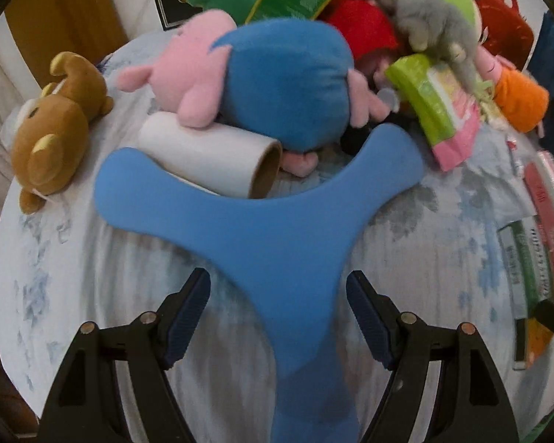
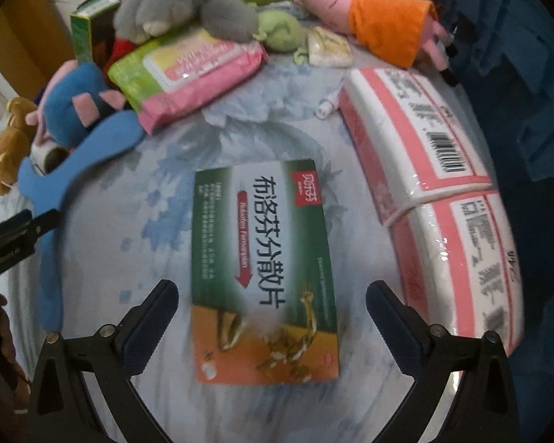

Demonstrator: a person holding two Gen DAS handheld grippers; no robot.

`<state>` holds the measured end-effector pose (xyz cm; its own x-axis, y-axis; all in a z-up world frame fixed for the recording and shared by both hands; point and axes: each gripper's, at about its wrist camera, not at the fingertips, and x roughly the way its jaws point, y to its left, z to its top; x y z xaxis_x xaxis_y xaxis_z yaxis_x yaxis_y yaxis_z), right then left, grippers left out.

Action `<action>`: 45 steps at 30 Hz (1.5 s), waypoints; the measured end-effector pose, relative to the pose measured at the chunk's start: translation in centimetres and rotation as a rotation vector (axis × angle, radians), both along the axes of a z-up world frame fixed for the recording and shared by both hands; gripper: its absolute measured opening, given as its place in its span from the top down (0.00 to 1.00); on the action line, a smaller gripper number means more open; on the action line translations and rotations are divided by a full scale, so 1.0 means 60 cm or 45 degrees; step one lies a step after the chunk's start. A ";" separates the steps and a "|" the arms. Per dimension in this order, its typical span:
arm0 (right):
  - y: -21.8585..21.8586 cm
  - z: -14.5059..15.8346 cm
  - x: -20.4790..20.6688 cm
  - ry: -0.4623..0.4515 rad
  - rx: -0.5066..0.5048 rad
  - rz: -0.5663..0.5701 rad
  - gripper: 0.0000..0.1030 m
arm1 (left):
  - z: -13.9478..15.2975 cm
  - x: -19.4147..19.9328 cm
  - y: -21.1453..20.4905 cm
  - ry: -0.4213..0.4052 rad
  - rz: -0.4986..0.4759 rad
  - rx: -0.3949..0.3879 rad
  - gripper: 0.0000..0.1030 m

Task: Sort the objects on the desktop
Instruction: 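Grasp the blue three-armed toy with left tool while right tool grasps the green medicine box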

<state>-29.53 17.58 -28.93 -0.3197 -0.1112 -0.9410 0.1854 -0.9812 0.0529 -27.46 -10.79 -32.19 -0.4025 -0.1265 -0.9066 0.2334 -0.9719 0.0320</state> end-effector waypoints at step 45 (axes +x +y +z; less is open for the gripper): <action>-0.055 -0.009 0.005 0.053 0.092 -0.022 0.14 | 0.050 0.049 -0.036 0.217 -0.110 0.084 0.49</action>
<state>-29.25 14.30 -29.48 -0.3602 -0.0374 -0.9321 0.1691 -0.9853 -0.0258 -24.50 -12.93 -29.20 -0.5577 -0.0277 -0.8295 0.1459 -0.9871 -0.0652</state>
